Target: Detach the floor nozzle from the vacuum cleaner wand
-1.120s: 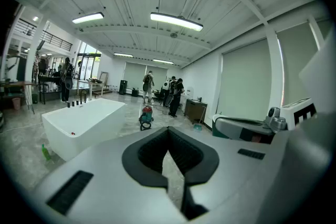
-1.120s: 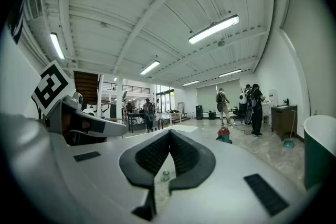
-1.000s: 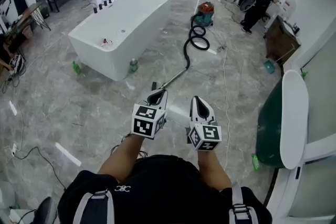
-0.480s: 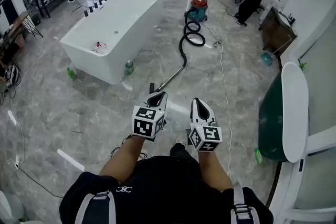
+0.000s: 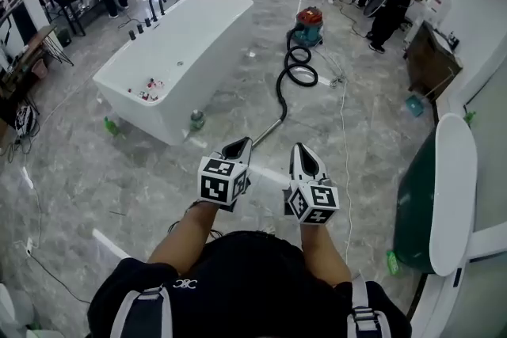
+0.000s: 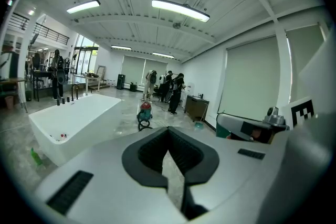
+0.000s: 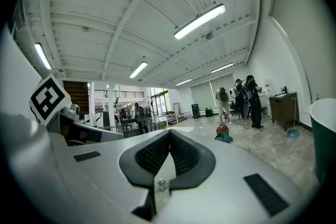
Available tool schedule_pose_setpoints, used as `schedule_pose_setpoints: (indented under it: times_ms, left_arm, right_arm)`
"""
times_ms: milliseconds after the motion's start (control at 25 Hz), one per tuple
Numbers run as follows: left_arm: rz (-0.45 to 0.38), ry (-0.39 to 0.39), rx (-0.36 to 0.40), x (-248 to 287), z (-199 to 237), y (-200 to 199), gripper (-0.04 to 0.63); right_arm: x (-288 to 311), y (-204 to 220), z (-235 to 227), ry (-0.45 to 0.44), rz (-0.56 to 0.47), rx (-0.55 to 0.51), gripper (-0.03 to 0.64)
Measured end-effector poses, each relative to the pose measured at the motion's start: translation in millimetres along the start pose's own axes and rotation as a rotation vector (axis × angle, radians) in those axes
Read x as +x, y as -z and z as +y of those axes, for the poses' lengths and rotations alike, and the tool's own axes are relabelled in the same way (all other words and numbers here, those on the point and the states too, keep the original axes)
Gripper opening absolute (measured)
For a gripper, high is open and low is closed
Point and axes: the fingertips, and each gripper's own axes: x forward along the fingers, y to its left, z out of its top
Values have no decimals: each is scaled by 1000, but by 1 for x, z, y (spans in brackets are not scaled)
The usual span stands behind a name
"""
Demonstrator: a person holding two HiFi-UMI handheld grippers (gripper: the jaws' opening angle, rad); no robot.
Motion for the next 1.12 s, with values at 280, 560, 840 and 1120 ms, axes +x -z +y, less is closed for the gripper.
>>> schedule_pose_setpoints:
  times_ms: [280, 560, 840, 1120]
  left_arm:
    - [6, -8, 6, 94, -18, -33, 8]
    - [19, -46, -28, 162, -20, -47, 8]
    - [39, -89, -76, 205, 5, -51, 8]
    - [31, -89, -93, 261, 45, -68, 8]
  right_arm:
    - [56, -19, -75, -38, 5, 6, 14]
    - [110, -15, -115, -127, 50, 13, 14]
    - [150, -7, -137, -170, 107, 10, 14]
    - [223, 1, -163, -163, 130, 4, 14]
